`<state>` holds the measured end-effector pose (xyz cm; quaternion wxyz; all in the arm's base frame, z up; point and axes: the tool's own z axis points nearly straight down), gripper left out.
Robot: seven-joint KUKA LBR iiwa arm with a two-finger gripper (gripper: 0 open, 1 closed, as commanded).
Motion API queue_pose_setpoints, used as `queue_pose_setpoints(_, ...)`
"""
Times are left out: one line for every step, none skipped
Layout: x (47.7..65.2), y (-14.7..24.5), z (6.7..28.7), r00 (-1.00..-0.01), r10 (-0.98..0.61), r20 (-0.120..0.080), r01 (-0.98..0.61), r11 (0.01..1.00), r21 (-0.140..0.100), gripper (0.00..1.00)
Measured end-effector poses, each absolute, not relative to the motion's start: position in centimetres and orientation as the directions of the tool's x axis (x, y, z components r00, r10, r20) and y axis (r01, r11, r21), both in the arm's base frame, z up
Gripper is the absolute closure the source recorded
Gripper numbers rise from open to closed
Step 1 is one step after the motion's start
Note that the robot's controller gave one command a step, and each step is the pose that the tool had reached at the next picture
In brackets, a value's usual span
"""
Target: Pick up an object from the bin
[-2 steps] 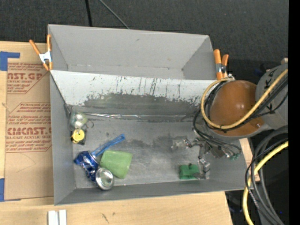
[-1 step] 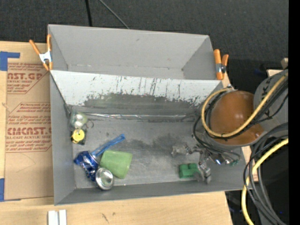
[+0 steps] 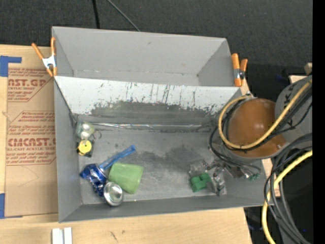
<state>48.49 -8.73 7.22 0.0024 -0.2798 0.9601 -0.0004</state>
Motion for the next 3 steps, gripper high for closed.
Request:
queue_pose_setpoints(50.9, -11.4, 29.7, -0.846, -0.534, -0.009, -0.534, 0.846, -0.009, 1.00)
queue_pose_setpoints(50.8, -11.3, 29.2, -0.845, -0.535, -0.004, -0.535, 0.845, -0.001, 0.00)
queue_pose_setpoints(50.0, -7.2, 17.9, -0.893, -0.450, 0.004, -0.450, 0.893, 0.007, 0.00)
